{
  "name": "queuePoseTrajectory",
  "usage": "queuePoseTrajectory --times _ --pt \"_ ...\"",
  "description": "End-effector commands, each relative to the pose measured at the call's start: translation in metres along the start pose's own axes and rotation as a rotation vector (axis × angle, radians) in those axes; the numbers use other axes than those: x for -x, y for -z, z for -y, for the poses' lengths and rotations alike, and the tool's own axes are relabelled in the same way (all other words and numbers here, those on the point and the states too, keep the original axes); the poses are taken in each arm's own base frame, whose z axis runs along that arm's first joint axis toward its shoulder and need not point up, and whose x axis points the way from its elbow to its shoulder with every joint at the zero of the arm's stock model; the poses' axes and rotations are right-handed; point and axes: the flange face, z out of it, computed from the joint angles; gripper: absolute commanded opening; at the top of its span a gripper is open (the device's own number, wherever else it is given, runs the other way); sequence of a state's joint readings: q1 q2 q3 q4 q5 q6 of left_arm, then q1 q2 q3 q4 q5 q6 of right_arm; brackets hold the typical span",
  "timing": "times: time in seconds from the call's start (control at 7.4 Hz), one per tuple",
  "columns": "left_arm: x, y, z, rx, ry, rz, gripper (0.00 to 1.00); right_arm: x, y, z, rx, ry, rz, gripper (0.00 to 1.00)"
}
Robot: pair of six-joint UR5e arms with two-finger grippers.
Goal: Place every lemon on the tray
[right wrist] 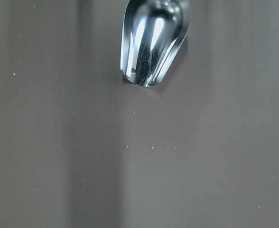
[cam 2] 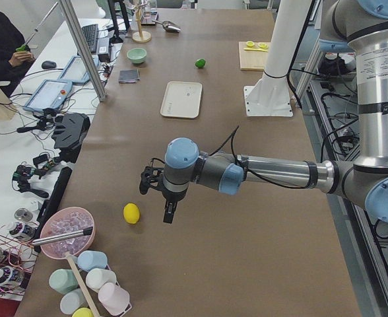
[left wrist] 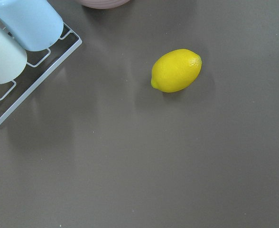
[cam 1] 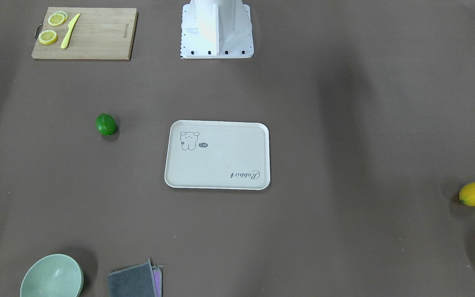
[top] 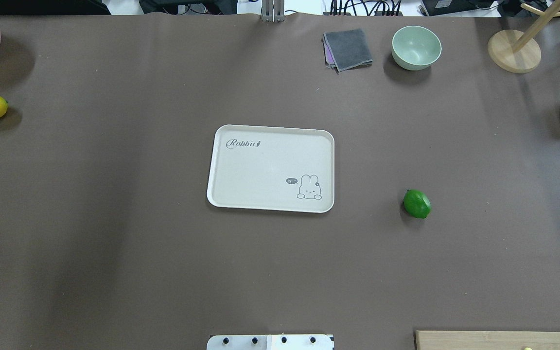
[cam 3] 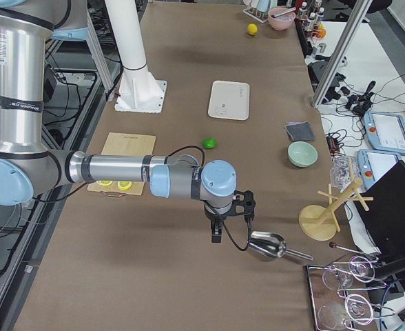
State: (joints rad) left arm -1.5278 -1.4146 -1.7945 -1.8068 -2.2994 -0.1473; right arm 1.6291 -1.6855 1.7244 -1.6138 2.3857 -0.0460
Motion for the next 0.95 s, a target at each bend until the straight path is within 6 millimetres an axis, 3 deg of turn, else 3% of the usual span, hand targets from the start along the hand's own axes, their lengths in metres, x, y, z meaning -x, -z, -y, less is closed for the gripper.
queuePoseTrajectory --times 0.0,0.81 --pt "0.002 -0.002 0.000 0.006 0.005 -0.001 0.98 0.002 0.002 0.002 -0.004 0.004 0.004 1.00" --pt "-0.012 0.005 0.000 0.006 0.004 -0.092 0.97 0.006 0.005 0.001 -0.010 0.009 0.008 1.00"
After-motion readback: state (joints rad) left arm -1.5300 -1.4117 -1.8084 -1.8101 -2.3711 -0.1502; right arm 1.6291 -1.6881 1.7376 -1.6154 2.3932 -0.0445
